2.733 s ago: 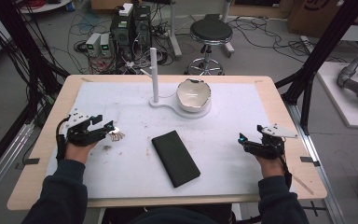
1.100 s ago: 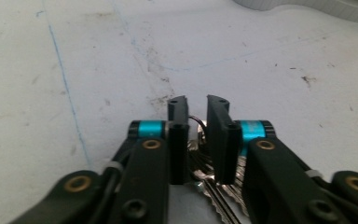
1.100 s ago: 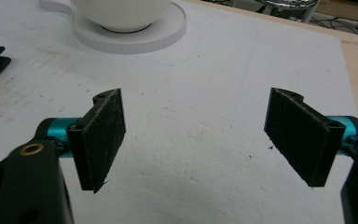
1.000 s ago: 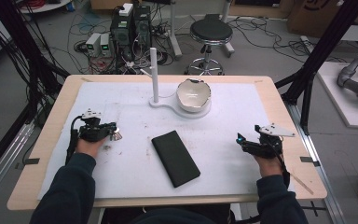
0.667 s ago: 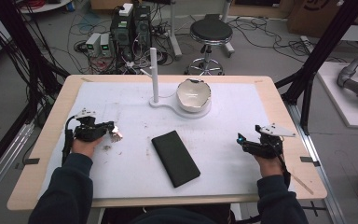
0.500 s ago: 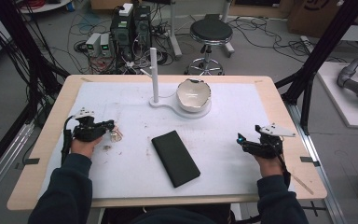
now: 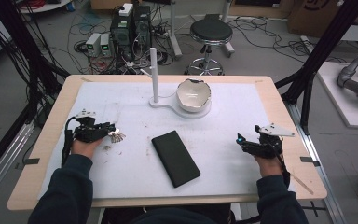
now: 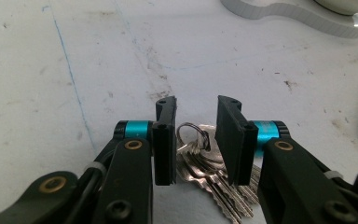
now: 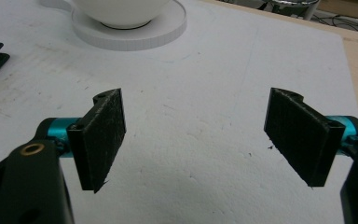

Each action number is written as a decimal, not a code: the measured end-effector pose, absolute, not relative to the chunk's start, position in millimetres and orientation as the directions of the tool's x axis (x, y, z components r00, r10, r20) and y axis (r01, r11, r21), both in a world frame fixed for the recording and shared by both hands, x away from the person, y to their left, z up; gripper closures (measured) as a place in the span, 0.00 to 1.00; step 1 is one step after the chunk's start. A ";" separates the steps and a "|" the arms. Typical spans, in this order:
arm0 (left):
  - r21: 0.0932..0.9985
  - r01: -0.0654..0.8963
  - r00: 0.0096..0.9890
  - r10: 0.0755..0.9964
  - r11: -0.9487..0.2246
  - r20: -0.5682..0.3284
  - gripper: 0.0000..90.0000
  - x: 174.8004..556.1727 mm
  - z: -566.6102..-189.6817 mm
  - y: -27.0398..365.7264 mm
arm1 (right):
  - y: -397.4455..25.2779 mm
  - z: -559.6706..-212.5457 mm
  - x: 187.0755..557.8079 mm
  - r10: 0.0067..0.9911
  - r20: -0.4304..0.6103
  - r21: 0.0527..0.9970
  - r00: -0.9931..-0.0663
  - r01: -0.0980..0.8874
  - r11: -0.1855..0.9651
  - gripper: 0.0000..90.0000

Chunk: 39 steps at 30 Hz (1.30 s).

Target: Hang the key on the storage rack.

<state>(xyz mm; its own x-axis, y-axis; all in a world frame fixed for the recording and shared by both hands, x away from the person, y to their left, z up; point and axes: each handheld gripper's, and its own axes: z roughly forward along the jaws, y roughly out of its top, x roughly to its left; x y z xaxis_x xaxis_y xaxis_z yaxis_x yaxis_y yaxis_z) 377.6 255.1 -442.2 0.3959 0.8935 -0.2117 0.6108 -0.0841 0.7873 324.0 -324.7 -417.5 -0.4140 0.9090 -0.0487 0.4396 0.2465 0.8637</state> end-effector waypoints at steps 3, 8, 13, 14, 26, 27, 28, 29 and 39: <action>0.767 0.635 0.380 0.902 -0.091 -0.207 0.76 379.2 -445.5 254.6 | -324.6 -417.6 324.0 0.909 -0.048 0.862 -0.415 0.442 0.248 0.23; 0.767 0.635 0.383 0.898 -0.087 -0.216 0.88 378.5 -444.5 256.7 | -324.9 -417.7 324.0 0.908 -0.049 0.864 -0.415 0.439 0.247 0.23; 0.759 0.645 0.395 0.889 -0.089 -0.232 0.94 378.6 -444.5 259.9 | -325.5 -417.4 323.9 0.909 -0.047 0.864 -0.414 0.439 0.245 0.23; 0.758 0.646 0.396 0.888 -0.086 -0.236 0.94 378.4 -444.4 260.3 | -325.5 -417.4 323.9 0.909 -0.047 0.864 -0.413 0.440 0.244 0.23; 0.772 0.631 0.401 0.885 -0.079 -0.237 0.95 377.9 -442.7 262.8 | -325.4 -417.7 324.2 0.909 -0.049 0.864 -0.414 0.439 0.247 0.23; 0.767 0.638 0.386 0.890 -0.066 -0.244 0.90 378.3 -443.3 263.5 | -325.4 -417.7 324.2 0.909 -0.049 0.864 -0.414 0.439 0.247 0.23; 0.762 0.646 0.372 0.891 -0.047 -0.261 0.84 378.7 -443.6 264.8 | -325.4 -417.6 324.1 0.909 -0.049 0.864 -0.415 0.439 0.247 0.23; 0.765 0.643 0.370 0.892 -0.043 -0.261 0.83 378.7 -443.6 265.7 | -325.2 -417.5 323.9 0.909 -0.050 0.864 -0.414 0.438 0.248 0.23; 0.763 0.642 0.378 0.897 -0.075 -0.230 0.95 378.6 -444.2 263.3 | -325.0 -417.4 323.7 0.909 -0.048 0.863 -0.414 0.441 0.246 0.23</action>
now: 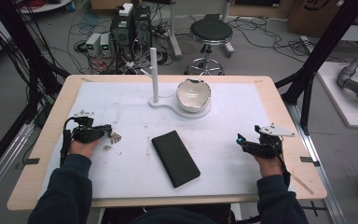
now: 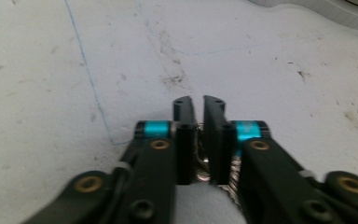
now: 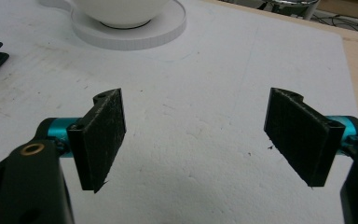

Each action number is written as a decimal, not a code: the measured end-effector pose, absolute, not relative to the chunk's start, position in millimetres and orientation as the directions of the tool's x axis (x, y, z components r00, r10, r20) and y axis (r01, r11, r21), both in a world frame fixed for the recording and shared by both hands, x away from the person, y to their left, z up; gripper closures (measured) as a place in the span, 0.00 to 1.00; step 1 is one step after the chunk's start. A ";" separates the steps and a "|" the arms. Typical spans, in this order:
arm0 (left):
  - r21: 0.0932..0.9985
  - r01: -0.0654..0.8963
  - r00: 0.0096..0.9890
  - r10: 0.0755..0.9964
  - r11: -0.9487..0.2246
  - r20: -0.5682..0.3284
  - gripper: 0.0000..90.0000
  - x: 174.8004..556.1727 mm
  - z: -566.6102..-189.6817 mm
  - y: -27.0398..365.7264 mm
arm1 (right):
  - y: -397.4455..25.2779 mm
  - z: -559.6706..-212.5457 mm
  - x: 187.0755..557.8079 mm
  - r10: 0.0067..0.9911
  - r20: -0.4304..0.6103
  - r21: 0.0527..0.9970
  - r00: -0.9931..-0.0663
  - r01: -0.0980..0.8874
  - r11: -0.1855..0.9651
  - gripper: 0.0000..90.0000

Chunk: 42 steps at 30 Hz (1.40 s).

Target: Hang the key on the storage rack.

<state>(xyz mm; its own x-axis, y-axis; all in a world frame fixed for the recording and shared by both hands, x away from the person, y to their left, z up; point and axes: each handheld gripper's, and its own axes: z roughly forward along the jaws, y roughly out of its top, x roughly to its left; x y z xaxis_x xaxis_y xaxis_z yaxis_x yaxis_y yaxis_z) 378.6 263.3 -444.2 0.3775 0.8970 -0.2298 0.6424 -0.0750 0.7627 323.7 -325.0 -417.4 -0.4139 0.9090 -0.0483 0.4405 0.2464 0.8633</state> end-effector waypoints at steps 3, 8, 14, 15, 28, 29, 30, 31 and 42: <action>0.773 0.630 0.392 0.892 -0.080 -0.227 0.96 377.8 -442.6 262.8 | -324.9 -417.5 323.9 0.909 -0.050 0.863 -0.415 0.440 0.248 0.23; 0.805 0.586 0.439 0.873 -0.097 -0.214 0.96 374.7 -437.7 260.8 | -325.5 -417.5 324.0 0.909 -0.050 0.863 -0.414 0.440 0.247 0.23; 0.836 0.543 0.483 0.844 -0.082 -0.231 0.96 371.6 -431.8 262.0 | -325.5 -417.5 323.9 0.909 -0.050 0.863 -0.414 0.439 0.248 0.23; 0.846 0.527 0.497 0.836 -0.075 -0.235 0.96 370.5 -429.3 262.0 | -325.7 -417.4 323.8 0.909 -0.050 0.863 -0.414 0.440 0.248 0.23; 0.939 0.344 0.648 0.727 -0.011 -0.229 0.97 360.3 -400.9 256.7 | -325.5 -417.7 324.5 0.909 -0.053 0.861 -0.414 0.442 0.251 0.23; 0.940 0.341 0.651 0.723 -0.007 -0.231 0.97 360.3 -399.6 256.1 | -325.3 -417.8 324.5 0.908 -0.051 0.861 -0.416 0.442 0.251 0.23; 0.942 0.336 0.655 0.719 -0.002 -0.232 0.97 360.6 -397.9 255.5 | -325.2 -417.9 324.6 0.908 -0.050 0.862 -0.416 0.442 0.250 0.23; 0.943 0.331 0.659 0.714 0.007 -0.237 0.97 360.9 -396.2 254.4 | -325.2 -418.0 324.6 0.908 -0.051 0.861 -0.416 0.443 0.251 0.23; 0.956 0.282 0.710 0.652 0.083 -0.266 0.98 379.7 -351.8 234.4 | -325.4 -417.4 324.6 0.911 -0.044 0.864 -0.410 0.443 0.241 0.23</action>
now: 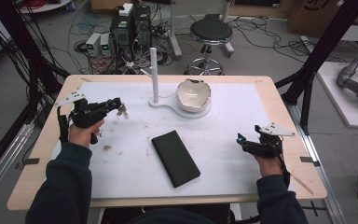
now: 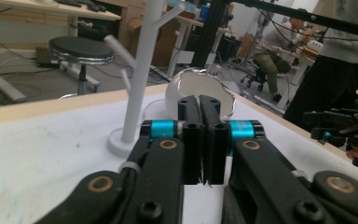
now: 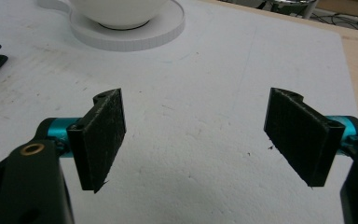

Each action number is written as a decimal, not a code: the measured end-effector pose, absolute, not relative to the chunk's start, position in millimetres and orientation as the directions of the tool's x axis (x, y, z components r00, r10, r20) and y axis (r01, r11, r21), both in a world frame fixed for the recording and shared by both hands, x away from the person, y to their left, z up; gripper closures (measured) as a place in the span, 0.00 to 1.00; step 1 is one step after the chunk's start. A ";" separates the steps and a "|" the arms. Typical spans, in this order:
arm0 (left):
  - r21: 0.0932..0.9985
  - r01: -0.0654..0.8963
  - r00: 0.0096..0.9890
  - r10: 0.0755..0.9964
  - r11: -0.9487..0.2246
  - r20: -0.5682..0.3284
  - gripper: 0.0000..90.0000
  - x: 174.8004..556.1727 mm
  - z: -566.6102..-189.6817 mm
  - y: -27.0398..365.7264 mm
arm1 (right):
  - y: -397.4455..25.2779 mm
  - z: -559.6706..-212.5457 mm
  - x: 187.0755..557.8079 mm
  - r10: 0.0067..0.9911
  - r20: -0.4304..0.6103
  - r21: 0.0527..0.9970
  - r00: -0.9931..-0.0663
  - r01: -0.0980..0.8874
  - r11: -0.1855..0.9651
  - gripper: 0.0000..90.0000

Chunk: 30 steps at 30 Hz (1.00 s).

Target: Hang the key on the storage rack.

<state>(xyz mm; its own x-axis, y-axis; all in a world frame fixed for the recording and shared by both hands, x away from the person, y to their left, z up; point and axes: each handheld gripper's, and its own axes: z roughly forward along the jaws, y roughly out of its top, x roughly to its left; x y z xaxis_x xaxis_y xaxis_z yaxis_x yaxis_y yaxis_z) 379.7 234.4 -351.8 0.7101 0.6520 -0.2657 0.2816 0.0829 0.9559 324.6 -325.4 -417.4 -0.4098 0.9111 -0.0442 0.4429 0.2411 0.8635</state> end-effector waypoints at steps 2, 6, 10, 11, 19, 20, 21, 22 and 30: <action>0.961 0.269 0.720 0.649 0.062 -0.243 0.98 386.7 -340.0 225.4 | -324.8 -417.4 324.6 0.910 -0.046 0.864 -0.411 0.441 0.243 0.23; 0.959 0.283 0.716 0.659 0.026 -0.229 0.98 400.3 -334.0 212.7 | -324.1 -417.5 324.2 0.910 -0.045 0.863 -0.413 0.443 0.244 0.23; 0.959 0.283 0.722 0.655 0.012 -0.221 0.98 406.4 -331.8 200.9 | -325.7 -418.1 323.9 0.910 -0.040 0.863 -0.412 0.444 0.239 0.23; 0.960 0.280 0.723 0.656 0.011 -0.218 0.98 407.6 -330.8 199.3 | -326.0 -418.3 323.8 0.911 -0.037 0.863 -0.410 0.446 0.236 0.23; 0.959 0.282 0.717 0.666 -0.004 -0.208 0.98 428.3 -323.5 187.7 | -325.5 -418.0 323.2 0.909 -0.041 0.864 -0.414 0.443 0.240 0.23; 0.958 0.287 0.716 0.663 0.007 -0.219 0.98 432.2 -322.0 186.8 | -326.2 -418.2 323.2 0.911 -0.035 0.864 -0.412 0.445 0.234 0.23; 0.957 0.289 0.716 0.661 0.013 -0.225 0.98 436.1 -319.6 185.1 | -326.2 -418.2 323.2 0.911 -0.035 0.864 -0.412 0.445 0.234 0.23; 0.958 0.286 0.720 0.657 0.011 -0.222 0.98 439.5 -316.2 182.9 | -327.4 -418.3 323.1 0.911 -0.033 0.866 -0.410 0.443 0.231 0.23; 0.960 0.278 0.723 0.654 0.019 -0.222 0.98 469.2 -293.2 166.0 | -330.4 -418.4 321.4 0.915 -0.022 0.869 -0.402 0.446 0.216 0.23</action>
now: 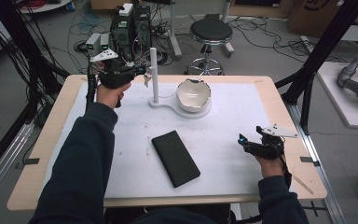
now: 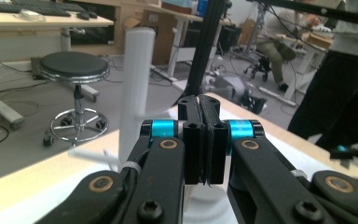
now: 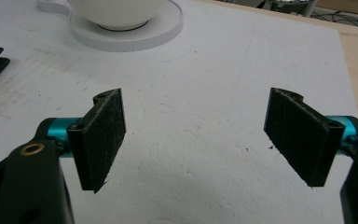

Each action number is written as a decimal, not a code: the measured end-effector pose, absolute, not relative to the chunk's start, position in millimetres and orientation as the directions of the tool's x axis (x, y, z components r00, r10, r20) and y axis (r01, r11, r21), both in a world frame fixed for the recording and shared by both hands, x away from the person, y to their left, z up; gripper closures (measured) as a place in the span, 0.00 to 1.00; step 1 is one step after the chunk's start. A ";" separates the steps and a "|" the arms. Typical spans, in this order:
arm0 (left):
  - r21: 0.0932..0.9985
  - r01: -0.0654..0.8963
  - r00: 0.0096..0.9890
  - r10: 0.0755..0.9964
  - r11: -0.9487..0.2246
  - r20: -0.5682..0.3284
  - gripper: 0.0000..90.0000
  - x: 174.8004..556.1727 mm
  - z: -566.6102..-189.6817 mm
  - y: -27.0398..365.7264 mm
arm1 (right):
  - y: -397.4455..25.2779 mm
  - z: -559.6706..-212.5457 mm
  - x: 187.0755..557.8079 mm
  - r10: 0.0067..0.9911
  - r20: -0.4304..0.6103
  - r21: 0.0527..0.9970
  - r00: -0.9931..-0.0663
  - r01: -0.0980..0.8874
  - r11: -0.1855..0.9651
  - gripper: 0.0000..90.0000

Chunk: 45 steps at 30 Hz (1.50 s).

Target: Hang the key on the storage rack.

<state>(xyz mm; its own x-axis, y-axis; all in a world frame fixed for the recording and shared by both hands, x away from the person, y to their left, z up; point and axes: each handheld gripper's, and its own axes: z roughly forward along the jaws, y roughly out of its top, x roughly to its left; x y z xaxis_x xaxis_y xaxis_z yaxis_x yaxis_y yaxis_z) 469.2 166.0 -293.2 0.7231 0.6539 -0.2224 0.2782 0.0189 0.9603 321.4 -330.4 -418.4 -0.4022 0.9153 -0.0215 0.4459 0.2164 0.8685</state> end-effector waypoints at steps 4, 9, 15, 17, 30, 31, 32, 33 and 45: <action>0.958 0.286 0.720 0.655 0.019 -0.228 0.98 479.2 -293.9 158.9 | -332.1 -418.2 319.0 0.916 -0.019 0.870 -0.402 0.445 0.213 0.23; 0.956 0.291 0.711 0.662 0.030 -0.238 0.98 484.5 -293.7 156.4 | -337.0 -418.6 316.6 0.919 -0.015 0.871 -0.394 0.446 0.205 0.23; 0.954 0.299 0.701 0.672 0.026 -0.238 0.98 490.0 -293.0 156.9 | -336.9 -418.3 315.0 0.919 -0.014 0.872 -0.393 0.445 0.204 0.23; 0.953 0.302 0.697 0.676 0.023 -0.237 0.98 491.3 -293.1 156.3 | -336.8 -418.2 314.8 0.919 -0.015 0.872 -0.394 0.445 0.205 0.23; 0.955 0.297 0.614 0.761 0.020 -0.207 0.87 491.6 -304.7 165.7 | -336.7 -418.5 315.1 0.918 -0.016 0.871 -0.396 0.445 0.207 0.23; 0.955 0.296 0.608 0.767 0.020 -0.204 0.82 489.8 -306.3 168.7 | -336.5 -418.4 315.2 0.917 -0.017 0.872 -0.399 0.444 0.209 0.23; 0.957 0.288 0.602 0.775 0.013 -0.192 0.81 486.5 -308.5 173.1 | -335.9 -418.3 315.0 0.917 -0.014 0.870 -0.400 0.446 0.208 0.23; 0.959 0.282 0.595 0.782 0.015 -0.187 0.75 483.1 -310.6 176.9 | -335.3 -418.3 315.2 0.917 -0.015 0.871 -0.399 0.446 0.208 0.23; 0.970 0.240 0.557 0.823 -0.033 -0.110 0.27 420.6 -355.6 219.6 | -330.6 -418.7 318.8 0.910 -0.023 0.869 -0.413 0.441 0.223 0.23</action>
